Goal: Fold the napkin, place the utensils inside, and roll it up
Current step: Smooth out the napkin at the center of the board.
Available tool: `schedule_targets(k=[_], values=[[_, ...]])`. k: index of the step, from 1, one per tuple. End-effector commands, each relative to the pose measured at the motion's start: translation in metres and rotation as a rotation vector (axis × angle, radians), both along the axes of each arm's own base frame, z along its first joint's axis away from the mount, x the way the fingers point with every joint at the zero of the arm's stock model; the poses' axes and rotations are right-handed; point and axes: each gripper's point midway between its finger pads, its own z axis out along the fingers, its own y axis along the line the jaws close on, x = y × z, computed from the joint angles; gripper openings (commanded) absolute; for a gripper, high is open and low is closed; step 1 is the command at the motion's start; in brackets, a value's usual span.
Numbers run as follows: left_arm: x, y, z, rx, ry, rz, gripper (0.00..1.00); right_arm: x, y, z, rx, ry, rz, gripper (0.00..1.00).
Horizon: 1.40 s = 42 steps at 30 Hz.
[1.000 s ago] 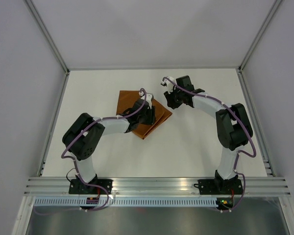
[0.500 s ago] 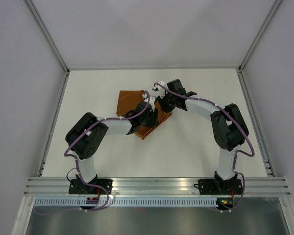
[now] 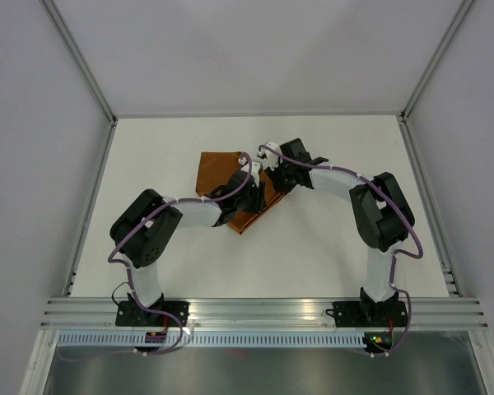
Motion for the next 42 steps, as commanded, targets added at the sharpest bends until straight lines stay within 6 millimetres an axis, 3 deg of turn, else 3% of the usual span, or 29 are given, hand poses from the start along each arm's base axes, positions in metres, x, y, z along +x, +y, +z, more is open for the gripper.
schedule_targets(k=[1,10,20,25,28,31,32,35,42], values=[[0.013,-0.001,0.025,-0.011,-0.106,0.01,0.49,0.002,-0.007,-0.006,-0.029,-0.006,-0.016,0.3],[0.01,0.011,0.039,-0.031,-0.173,0.036,0.55,0.005,-0.009,0.001,0.012,0.008,-0.027,0.29],[-0.002,0.018,0.07,-0.059,-0.307,-0.038,0.58,0.023,0.005,0.04,0.168,0.034,-0.041,0.3],[-0.011,0.009,0.084,-0.054,-0.357,-0.128,0.59,0.035,0.007,0.067,0.234,0.027,-0.091,0.3],[-0.013,0.0,0.081,0.02,-0.371,-0.164,0.6,0.052,-0.007,0.079,0.283,0.033,-0.163,0.29],[-0.018,-0.015,0.068,0.136,-0.374,-0.202,0.59,0.072,-0.045,0.088,0.328,0.035,-0.256,0.28],[-0.018,-0.017,0.055,0.178,-0.36,-0.204,0.59,0.074,-0.051,0.087,0.333,0.04,-0.269,0.28],[-0.014,-0.018,0.05,0.297,-0.388,-0.174,0.59,0.078,-0.073,0.088,0.338,0.035,-0.308,0.27],[-0.007,-0.015,0.036,0.456,-0.383,-0.114,0.58,0.077,-0.098,0.077,0.338,0.052,-0.344,0.27]])
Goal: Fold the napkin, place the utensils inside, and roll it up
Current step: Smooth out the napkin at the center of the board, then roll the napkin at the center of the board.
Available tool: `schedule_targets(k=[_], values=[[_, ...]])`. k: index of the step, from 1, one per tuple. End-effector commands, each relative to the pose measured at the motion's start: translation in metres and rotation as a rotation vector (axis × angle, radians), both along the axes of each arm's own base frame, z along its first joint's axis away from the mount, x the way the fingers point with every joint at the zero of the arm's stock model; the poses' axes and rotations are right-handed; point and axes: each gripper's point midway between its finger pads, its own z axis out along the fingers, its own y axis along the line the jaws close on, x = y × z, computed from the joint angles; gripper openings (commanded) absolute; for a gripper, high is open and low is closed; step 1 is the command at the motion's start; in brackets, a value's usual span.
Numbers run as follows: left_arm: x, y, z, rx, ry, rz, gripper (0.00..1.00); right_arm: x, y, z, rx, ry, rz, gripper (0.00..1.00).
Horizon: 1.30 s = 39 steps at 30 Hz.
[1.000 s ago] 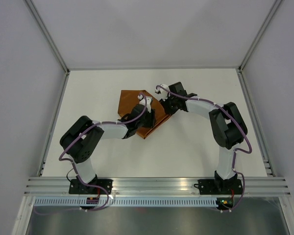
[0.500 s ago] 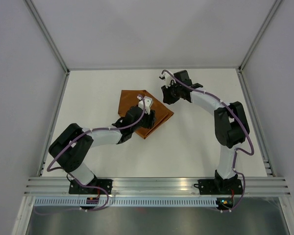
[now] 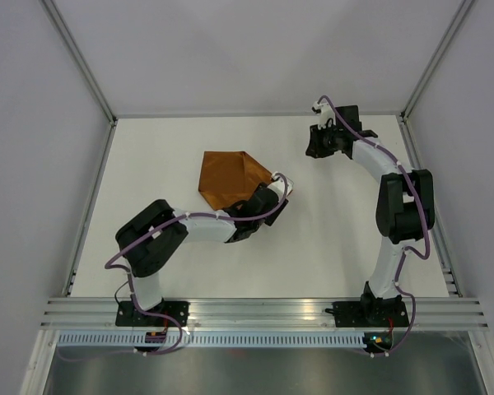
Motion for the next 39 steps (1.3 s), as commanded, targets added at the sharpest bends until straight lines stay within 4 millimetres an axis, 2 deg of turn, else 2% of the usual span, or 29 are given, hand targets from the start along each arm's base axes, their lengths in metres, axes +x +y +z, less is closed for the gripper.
schedule_targets(k=[1,8,14,26,39], values=[[0.015,0.012,0.005,0.124,-0.064,0.069,0.58,-0.008,0.004,-0.002,0.041,0.031,0.009,0.27],[0.005,0.009,-0.01,0.17,-0.051,0.037,0.58,-0.012,-0.011,-0.015,0.044,0.05,-0.01,0.27],[0.0,0.004,-0.007,0.119,-0.056,0.011,0.6,-0.013,-0.019,-0.018,0.043,0.052,-0.019,0.27],[0.004,-0.001,-0.02,0.145,-0.052,0.002,0.59,-0.017,-0.023,-0.024,0.05,0.065,-0.019,0.27],[0.007,0.011,-0.039,0.222,-0.075,0.018,0.55,-0.016,-0.026,-0.029,0.053,0.071,-0.023,0.25]])
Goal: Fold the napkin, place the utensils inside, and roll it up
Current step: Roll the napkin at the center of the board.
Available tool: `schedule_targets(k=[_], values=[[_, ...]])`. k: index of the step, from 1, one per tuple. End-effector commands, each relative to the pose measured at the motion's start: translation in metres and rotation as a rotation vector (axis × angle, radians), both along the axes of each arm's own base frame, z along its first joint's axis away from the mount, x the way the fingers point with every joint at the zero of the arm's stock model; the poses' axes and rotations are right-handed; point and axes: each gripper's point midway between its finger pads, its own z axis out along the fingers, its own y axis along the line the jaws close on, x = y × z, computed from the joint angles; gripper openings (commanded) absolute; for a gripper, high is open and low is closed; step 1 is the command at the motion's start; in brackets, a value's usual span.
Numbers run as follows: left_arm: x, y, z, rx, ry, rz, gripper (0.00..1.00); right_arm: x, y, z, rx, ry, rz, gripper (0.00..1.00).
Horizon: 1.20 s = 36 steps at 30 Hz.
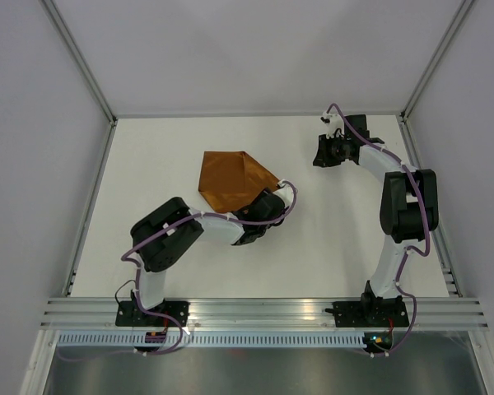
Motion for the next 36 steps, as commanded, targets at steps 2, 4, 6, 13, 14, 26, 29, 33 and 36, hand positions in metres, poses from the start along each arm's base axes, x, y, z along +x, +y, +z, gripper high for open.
schedule_targets(k=[2,4,6,13,14,26,29,33,36], values=[[0.001,0.005,-0.012,0.061,-0.022,-0.011,0.54,0.004,0.001,0.005,0.023,-0.023,0.007,0.24],[0.0,0.006,-0.015,0.067,-0.019,-0.012,0.52,0.004,0.002,0.004,0.025,-0.021,0.009,0.23],[0.001,0.007,-0.017,0.078,-0.021,-0.012,0.5,0.005,0.003,0.003,0.027,-0.02,0.008,0.23],[0.001,0.008,-0.025,0.104,-0.023,-0.017,0.41,0.006,0.003,0.003,0.025,-0.022,0.011,0.22],[0.002,0.008,-0.024,0.103,-0.025,-0.017,0.4,0.006,0.002,0.003,0.024,-0.023,0.01,0.22],[-0.002,0.004,-0.027,0.086,-0.016,-0.052,0.09,0.002,0.002,0.003,0.012,-0.027,0.028,0.21],[-0.005,0.003,-0.028,0.072,-0.003,-0.064,0.02,0.001,0.001,0.005,0.006,-0.034,0.036,0.21],[-0.012,-0.002,-0.029,0.036,0.023,-0.099,0.02,-0.003,0.002,0.009,0.001,-0.05,0.061,0.21],[-0.017,-0.007,-0.029,-0.012,0.053,-0.119,0.02,-0.005,0.001,0.012,-0.014,-0.069,0.078,0.21]])
